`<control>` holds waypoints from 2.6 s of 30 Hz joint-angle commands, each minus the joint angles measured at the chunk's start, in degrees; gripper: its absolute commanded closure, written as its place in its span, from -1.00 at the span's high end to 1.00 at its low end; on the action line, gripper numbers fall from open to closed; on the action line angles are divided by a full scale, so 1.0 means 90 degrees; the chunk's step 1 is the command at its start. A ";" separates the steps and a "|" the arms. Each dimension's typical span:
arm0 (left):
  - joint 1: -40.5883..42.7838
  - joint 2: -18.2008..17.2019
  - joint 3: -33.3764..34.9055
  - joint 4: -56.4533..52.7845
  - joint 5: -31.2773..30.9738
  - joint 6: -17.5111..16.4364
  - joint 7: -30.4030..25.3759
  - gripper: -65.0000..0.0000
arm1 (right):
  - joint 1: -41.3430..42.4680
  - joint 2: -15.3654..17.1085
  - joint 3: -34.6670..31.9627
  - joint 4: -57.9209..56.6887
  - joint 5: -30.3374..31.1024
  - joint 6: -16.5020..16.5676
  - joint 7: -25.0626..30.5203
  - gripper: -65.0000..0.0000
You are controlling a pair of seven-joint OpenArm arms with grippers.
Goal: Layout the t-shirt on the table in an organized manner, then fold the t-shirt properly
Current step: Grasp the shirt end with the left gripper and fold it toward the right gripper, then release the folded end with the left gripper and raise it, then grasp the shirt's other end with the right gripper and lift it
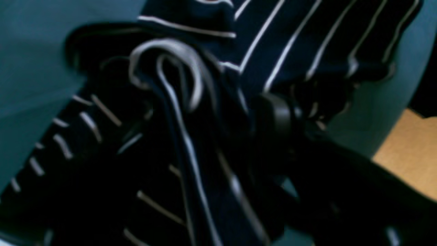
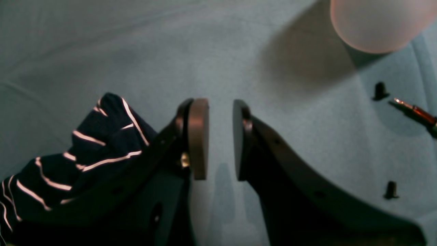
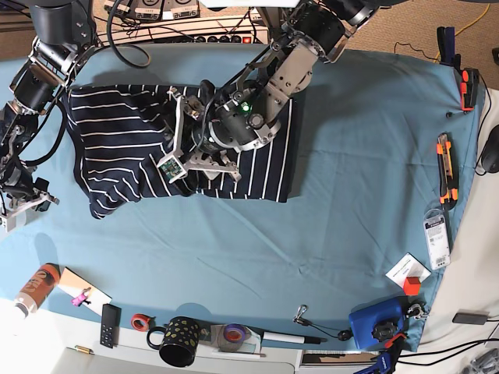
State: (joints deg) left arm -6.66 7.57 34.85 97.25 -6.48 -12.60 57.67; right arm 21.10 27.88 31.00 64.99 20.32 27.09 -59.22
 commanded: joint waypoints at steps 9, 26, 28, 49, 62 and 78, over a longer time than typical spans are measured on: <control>-0.0636 0.0159 0.0228 0.0614 -0.0185 -0.0005 0.0262 0.14 | 0.0158 0.0134 0.0022 0.0112 0.0068 0.0039 0.0294 -0.59; 0.0440 -0.0141 -0.1464 0.1154 0.1059 0.0233 0.1185 0.13 | 0.0163 0.0267 0.0022 0.0112 0.0097 0.0066 0.0087 -0.59; 0.0559 -0.0323 -0.1547 0.1197 0.1056 0.0245 0.0969 0.13 | 0.0160 0.0272 0.0022 0.0112 0.0131 0.0063 0.0017 -0.59; 0.0719 -0.0947 -0.1571 0.1010 0.0911 0.0420 0.0153 0.13 | 0.0233 0.0391 0.0029 0.0112 0.2040 0.0631 -0.1904 -0.04; 0.0721 -0.0947 -0.1571 0.1010 0.0906 0.0423 0.0141 0.13 | -0.0566 0.1013 0.0393 -0.0100 0.3949 0.1112 -0.2309 -0.04; 0.0724 -0.0947 -0.1566 0.1010 0.0865 0.0423 0.0134 0.13 | -0.1360 0.1008 0.0396 -0.1953 0.6431 0.1434 -0.2309 -0.04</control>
State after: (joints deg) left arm 0.75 -1.43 20.64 105.47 1.48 -8.78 59.92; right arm 8.10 35.27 34.28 46.74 76.77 39.90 -80.53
